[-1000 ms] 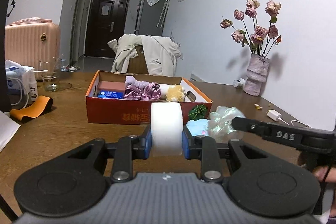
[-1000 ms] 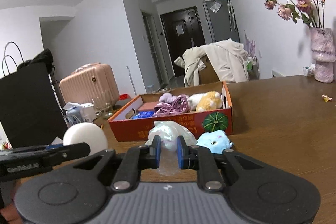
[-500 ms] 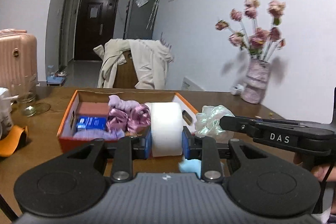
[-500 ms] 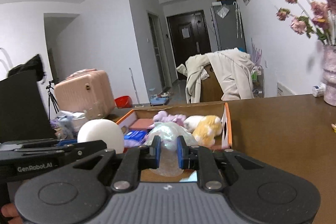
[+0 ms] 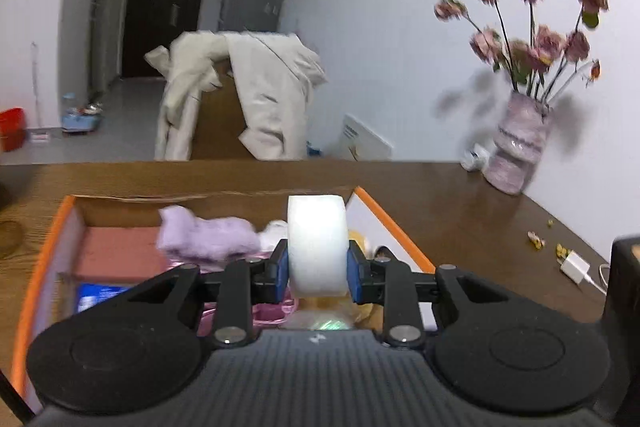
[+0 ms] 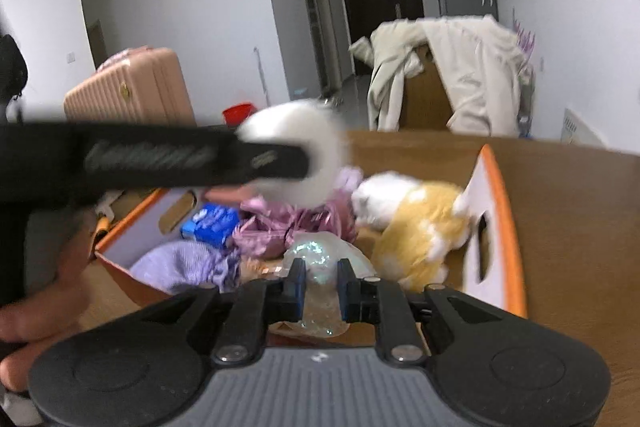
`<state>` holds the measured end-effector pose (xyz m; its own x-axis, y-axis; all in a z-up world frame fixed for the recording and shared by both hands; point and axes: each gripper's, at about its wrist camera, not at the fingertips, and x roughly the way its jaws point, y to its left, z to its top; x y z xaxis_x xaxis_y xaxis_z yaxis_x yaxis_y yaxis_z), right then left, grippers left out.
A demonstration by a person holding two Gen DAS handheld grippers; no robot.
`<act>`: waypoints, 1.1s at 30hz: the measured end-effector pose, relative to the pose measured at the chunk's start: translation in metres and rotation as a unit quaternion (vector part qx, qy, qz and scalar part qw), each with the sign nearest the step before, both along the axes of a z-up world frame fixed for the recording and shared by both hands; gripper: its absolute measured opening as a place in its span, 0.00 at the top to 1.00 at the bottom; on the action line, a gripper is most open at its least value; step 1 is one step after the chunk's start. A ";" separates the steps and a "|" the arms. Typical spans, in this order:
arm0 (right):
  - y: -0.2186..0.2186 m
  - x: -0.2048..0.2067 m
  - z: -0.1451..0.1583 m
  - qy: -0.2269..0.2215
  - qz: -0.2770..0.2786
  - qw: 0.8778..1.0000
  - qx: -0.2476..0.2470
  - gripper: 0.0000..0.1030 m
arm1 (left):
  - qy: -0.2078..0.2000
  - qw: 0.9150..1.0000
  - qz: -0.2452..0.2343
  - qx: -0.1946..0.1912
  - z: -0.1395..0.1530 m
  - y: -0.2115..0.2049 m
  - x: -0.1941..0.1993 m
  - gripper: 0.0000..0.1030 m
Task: Organize soft objects
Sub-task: 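Carry the white roll with the left gripper while the right gripper carries the clear bag into the box, then open both grippers and release the roll and bag in the box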
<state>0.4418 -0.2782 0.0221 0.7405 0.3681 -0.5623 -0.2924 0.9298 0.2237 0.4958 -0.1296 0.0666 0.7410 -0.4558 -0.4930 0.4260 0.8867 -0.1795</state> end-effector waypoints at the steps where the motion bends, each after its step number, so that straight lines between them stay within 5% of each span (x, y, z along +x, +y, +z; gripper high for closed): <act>1: 0.004 0.001 -0.004 0.003 0.003 1.000 -0.002 0.84 | 0.008 1.000 0.002 0.012 -0.006 -0.005 0.007 0.72; 5: 0.007 0.000 -0.006 -0.001 -0.001 1.000 0.003 0.79 | 0.037 0.998 -0.002 0.044 -0.031 -0.018 0.026 0.69; 7: 0.006 -0.002 -0.006 -0.004 -0.004 1.000 -0.002 0.70 | 0.043 0.998 0.003 0.046 -0.038 -0.017 0.027 0.44; 9: 0.005 -0.004 -0.006 -0.005 -0.006 1.000 -0.005 0.59 | 0.043 0.998 0.011 0.039 -0.038 -0.010 0.025 0.35; 15: -0.004 -0.018 0.013 -0.018 -0.022 1.000 -0.009 0.55 | 0.022 0.999 0.026 0.032 -0.011 0.013 0.005 0.31; 24: -0.020 -0.064 0.078 -0.079 -0.035 0.996 -0.026 0.47 | -0.034 0.998 0.042 0.037 0.050 0.044 -0.054 0.26; 33: -0.029 -0.131 0.121 -0.122 -0.051 0.990 -0.042 0.33 | -0.098 0.991 0.082 0.045 0.086 0.077 -0.137 0.10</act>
<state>0.3113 -0.3073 0.1429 0.8886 0.2443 -0.3883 -0.2325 0.9695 0.0780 0.3586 -0.0527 0.1527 0.8870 -0.2825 -0.3652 0.2938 0.9555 -0.0255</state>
